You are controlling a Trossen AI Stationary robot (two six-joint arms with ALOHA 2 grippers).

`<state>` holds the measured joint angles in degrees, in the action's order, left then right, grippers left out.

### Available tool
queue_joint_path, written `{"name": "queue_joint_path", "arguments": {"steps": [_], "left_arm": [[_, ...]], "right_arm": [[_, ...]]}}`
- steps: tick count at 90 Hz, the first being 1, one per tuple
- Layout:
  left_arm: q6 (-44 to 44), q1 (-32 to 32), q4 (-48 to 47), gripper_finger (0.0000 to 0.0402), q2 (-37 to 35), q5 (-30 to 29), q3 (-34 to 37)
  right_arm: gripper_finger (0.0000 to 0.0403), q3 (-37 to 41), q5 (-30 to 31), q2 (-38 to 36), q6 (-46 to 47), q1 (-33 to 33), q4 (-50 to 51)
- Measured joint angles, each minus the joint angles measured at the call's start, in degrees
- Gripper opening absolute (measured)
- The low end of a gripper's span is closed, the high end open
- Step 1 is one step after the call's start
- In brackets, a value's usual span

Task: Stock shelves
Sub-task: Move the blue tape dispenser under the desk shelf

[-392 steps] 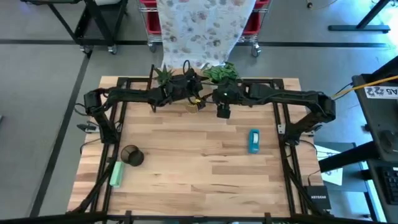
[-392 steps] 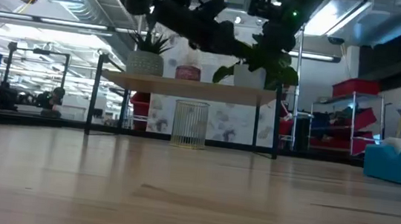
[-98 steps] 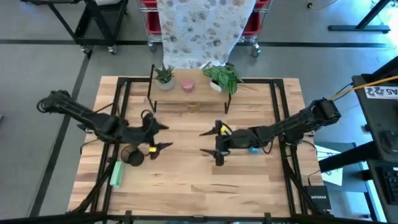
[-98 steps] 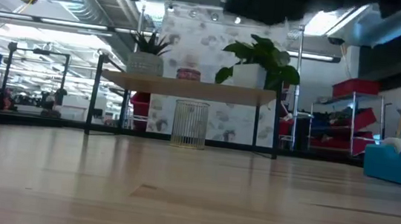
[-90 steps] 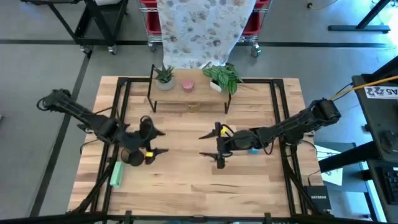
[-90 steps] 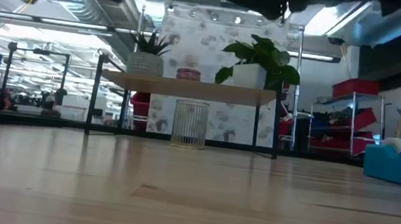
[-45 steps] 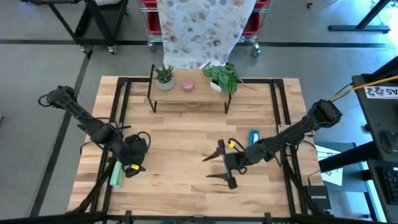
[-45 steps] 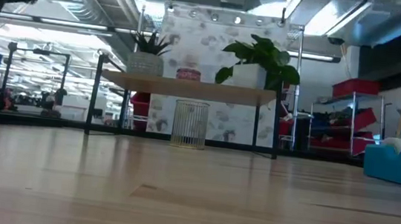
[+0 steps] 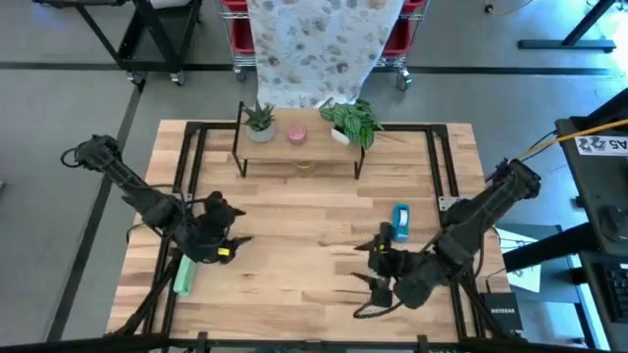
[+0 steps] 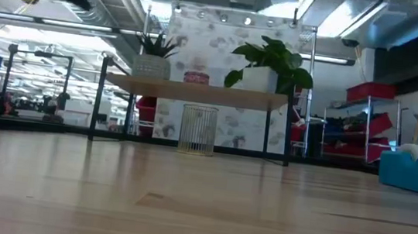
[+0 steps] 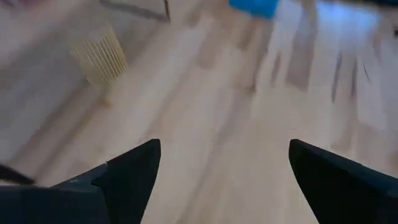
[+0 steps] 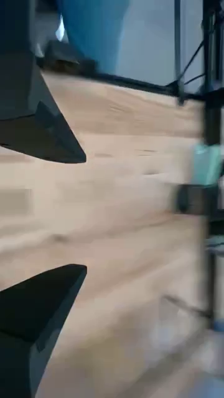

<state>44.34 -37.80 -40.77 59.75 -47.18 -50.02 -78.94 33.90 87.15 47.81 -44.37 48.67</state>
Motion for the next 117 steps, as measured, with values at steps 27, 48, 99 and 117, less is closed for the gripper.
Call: {"name": "queue_joint_path", "arguments": {"steps": [27, 48, 99, 117], "left_arm": [[-5.8, 1.3, 6.6, 0.0336, 0.0, -11.2, 0.0], [-5.8, 2.5, 7.0, 0.0336, 0.0, -13.7, 0.0], [-5.5, 3.4, 7.0, 0.0336, 0.1, -13.7, 0.0], [-5.4, 3.5, 7.2, 0.0336, 0.1, -13.6, 0.0]], "right_arm": [[0.0266, 5.1, -5.0, 4.7, 37.9, -8.3, 10.3], [0.0266, 9.9, -4.6, 13.6, 60.9, -13.7, 10.6], [0.0266, 10.4, 1.4, 38.1, 81.6, -13.5, 24.0], [0.0266, 11.0, 1.7, 39.1, 80.8, -11.9, 27.3]]}}
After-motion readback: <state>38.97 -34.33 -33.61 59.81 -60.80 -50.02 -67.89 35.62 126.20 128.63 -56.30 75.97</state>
